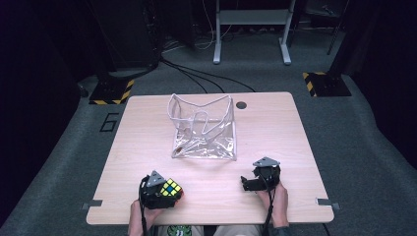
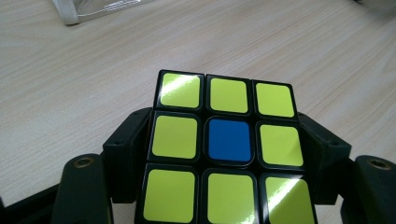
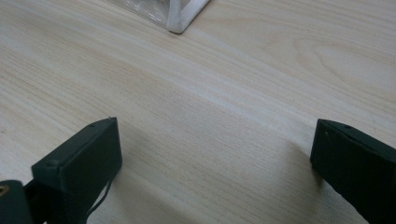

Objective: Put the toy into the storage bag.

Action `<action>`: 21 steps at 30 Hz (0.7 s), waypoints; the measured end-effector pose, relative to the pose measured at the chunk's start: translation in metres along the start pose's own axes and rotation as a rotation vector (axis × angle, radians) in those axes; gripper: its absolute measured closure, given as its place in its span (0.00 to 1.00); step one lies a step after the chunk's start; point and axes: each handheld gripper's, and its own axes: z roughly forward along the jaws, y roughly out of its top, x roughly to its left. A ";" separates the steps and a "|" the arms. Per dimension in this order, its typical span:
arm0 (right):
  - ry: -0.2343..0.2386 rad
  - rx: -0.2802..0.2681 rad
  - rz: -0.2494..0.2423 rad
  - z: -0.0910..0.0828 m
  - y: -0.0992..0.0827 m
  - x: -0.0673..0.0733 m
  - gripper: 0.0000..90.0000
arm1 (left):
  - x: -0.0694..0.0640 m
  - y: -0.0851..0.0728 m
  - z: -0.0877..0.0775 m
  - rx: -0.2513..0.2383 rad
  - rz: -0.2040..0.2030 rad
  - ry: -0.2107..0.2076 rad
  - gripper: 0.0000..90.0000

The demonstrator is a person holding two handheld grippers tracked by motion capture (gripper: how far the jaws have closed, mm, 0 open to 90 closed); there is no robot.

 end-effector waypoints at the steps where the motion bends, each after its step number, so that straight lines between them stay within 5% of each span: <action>1: 0.000 0.000 0.000 0.000 0.000 0.000 0.01 | -0.001 -0.001 0.000 0.000 -0.006 -0.002 0.28; 5: 0.001 0.000 0.000 0.000 0.000 0.000 0.01 | -0.003 -0.003 -0.001 -0.008 -0.008 0.005 0.22; 8: 0.002 0.000 0.000 0.000 0.000 0.000 0.01 | -0.001 -0.005 0.001 0.000 -0.001 0.017 0.33; 21: 0.001 -0.001 0.000 0.000 0.000 0.000 0.02 | 0.000 -0.005 0.002 -0.024 0.035 0.023 0.38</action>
